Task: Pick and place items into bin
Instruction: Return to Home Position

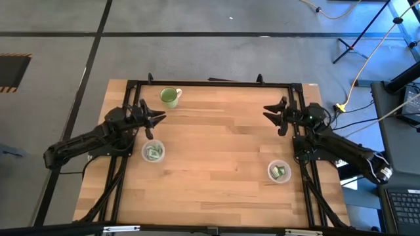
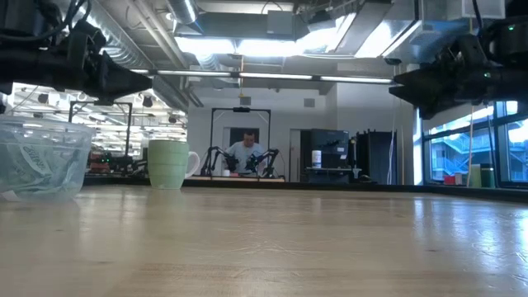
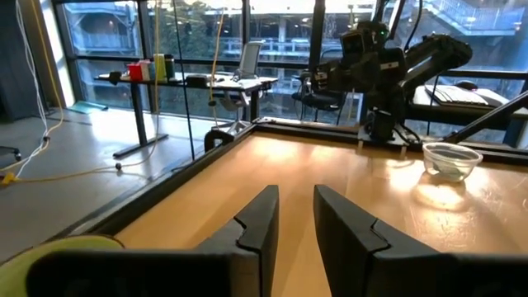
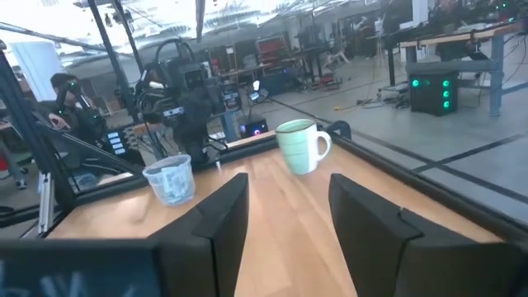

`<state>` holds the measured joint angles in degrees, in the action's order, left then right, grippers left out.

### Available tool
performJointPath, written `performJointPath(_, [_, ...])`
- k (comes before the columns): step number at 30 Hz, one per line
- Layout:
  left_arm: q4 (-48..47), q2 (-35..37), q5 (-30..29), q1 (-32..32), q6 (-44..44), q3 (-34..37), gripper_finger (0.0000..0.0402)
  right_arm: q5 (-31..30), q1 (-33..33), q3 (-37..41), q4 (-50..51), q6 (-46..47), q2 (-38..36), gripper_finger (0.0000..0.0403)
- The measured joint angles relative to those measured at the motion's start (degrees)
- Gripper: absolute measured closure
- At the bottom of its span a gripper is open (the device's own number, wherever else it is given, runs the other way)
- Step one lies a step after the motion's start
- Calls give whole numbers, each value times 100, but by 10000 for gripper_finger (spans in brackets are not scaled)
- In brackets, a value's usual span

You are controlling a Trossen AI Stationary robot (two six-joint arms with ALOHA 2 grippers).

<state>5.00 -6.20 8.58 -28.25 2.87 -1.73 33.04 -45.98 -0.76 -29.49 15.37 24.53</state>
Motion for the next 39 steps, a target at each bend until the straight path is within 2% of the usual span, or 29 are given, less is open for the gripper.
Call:
performJointPath(12, [-93, -4, -9, 0, 0, 128, 326, -41, 2, 38, 141, 69, -257, 231])
performJointPath(18, [-93, -4, -9, 0, -201, 128, 329, 23, 4, 38, 120, -252, -388, 231])
performJointPath(23, [-93, -4, -11, 0, -212, 128, 329, 4, 2, 38, 301, -58, -971, 231])
performJointPath(30, [-93, -4, -11, 0, -212, 128, 329, -193, 1, 38, 1767, -68, -2384, 231])
performJointPath(39, [-51, -7, -33, 2, -214, 128, 329, -87, -4, 33, 2054, 86, -2427, 231])
